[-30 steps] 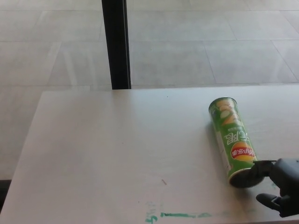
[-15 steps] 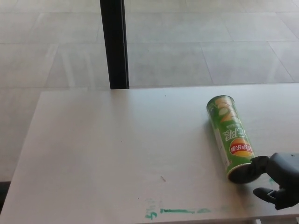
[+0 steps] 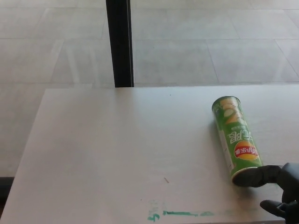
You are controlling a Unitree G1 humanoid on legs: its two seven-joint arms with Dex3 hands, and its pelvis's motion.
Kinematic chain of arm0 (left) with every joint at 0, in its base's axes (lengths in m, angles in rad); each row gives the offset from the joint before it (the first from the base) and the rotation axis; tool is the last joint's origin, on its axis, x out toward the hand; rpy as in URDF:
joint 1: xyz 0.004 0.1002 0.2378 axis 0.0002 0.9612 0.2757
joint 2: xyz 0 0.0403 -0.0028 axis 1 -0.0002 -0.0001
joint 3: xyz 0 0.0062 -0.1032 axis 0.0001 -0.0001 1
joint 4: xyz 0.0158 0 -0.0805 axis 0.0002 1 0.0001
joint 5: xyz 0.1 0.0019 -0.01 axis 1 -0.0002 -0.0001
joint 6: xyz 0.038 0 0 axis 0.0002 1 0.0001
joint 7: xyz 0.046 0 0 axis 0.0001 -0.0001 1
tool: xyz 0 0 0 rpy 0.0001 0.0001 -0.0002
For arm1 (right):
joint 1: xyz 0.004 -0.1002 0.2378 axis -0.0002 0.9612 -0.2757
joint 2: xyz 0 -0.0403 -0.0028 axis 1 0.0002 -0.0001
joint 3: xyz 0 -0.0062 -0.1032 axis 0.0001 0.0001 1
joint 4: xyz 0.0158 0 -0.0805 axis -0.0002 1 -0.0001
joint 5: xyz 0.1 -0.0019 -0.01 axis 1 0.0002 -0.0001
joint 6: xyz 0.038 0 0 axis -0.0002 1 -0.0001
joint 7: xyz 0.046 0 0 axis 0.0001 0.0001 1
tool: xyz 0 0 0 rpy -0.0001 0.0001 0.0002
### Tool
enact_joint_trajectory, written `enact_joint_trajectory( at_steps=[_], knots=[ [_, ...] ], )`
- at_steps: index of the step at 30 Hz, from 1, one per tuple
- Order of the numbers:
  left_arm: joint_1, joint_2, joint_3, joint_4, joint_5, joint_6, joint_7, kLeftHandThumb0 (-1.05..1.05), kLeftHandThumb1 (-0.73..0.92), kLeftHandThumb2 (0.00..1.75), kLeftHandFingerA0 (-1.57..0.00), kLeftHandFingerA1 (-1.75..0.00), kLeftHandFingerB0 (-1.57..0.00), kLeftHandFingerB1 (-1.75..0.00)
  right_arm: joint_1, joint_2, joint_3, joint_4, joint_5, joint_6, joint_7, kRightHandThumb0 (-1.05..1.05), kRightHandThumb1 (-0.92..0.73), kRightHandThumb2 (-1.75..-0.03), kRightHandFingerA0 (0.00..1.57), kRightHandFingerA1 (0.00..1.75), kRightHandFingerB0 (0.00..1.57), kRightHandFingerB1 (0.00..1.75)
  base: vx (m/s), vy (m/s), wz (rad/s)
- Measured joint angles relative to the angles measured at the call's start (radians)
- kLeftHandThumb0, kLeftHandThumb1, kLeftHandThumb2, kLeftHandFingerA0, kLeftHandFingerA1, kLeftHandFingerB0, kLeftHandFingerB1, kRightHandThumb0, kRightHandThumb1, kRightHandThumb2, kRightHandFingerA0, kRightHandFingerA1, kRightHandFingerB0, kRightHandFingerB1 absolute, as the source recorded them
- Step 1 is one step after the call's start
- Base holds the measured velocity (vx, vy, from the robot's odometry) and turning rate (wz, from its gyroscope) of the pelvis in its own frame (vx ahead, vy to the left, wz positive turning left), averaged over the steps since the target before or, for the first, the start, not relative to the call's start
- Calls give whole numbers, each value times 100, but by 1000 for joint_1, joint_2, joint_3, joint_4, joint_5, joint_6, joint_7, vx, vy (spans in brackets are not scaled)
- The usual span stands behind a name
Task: Use the right hand as a fist to push the chips tray inside its container kept in the middle of the desk
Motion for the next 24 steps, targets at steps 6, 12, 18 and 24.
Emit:
enact_joint_trajectory(
  at_steps=[6,12,18,24],
  knots=[
    [-1,0,-1,0,0,0,0,-63,86,66,-49,-47,-41,-41,78,-58,-64,-90,76,8,93,-53,-73,-62,72,68,53,40,0,0,0],
    [-4,0,-4,0,0,0,0,-63,86,66,-50,-47,-41,-41,132,-124,-146,-152,138,40,182,-54,-75,-63,68,66,50,40,0,0,0],
    [-5,0,-6,0,0,0,1,-63,86,66,-50,-47,-41,-41,177,-165,-315,-163,217,68,254,-51,-72,-61,78,65,57,43,0,0,0],
    [-8,0,-8,0,0,0,1,-63,86,66,-50,-47,-41,-41,187,-155,-503,-86,285,68,255,-53,-66,-60,81,70,60,48,0,0,0]
  ],
)
